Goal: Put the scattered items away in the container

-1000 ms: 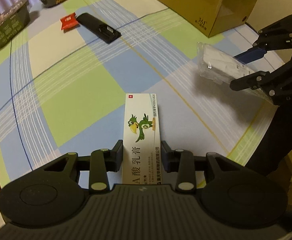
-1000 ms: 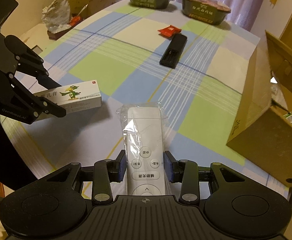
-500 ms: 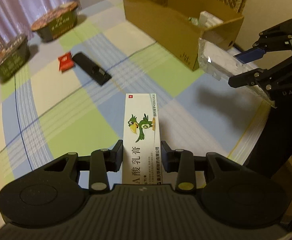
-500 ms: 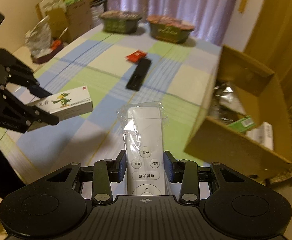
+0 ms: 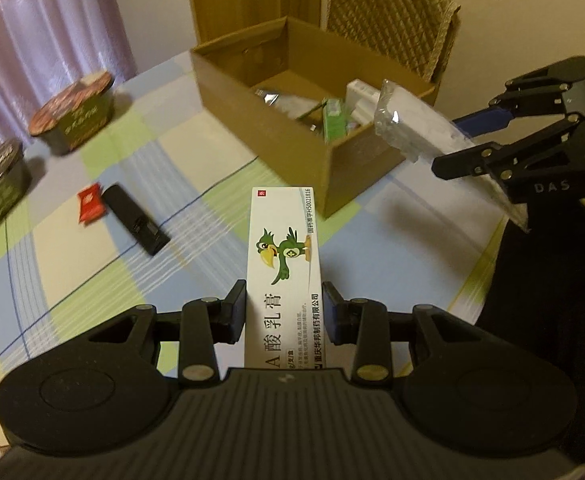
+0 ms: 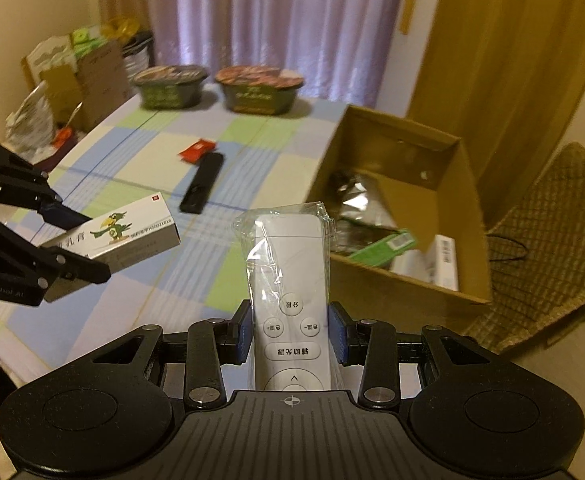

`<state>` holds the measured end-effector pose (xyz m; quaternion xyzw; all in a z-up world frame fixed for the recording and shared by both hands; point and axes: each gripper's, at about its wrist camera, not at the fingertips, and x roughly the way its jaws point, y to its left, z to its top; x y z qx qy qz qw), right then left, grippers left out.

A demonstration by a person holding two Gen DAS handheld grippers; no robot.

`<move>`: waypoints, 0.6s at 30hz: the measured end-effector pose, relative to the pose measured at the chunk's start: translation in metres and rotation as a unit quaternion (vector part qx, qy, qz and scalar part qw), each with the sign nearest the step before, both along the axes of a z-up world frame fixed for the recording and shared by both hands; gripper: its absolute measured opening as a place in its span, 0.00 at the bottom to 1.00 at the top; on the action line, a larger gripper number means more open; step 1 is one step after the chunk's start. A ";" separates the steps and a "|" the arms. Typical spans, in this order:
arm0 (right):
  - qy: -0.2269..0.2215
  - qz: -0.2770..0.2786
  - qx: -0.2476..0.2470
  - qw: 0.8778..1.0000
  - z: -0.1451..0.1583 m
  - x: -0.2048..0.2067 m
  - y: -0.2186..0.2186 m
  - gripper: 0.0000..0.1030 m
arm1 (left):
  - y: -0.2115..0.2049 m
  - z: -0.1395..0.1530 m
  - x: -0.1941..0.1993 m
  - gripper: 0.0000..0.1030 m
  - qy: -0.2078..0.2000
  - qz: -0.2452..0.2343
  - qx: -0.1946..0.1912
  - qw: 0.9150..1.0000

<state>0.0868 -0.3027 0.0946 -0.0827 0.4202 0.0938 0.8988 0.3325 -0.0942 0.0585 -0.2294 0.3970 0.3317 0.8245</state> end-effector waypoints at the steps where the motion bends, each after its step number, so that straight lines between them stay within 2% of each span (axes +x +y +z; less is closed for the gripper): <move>1: -0.002 -0.006 0.002 1.000 0.002 0.000 -0.005 0.40 | 0.001 0.004 0.006 0.32 -0.005 0.001 0.002 1.000; 7: -0.017 -0.036 0.011 0.999 0.016 0.000 -0.034 0.40 | 0.007 0.021 0.038 0.32 -0.031 0.017 0.008 0.999; 18: -0.035 -0.100 0.041 0.994 0.028 0.005 -0.085 0.40 | 0.020 0.032 0.085 0.32 -0.071 0.060 0.002 0.996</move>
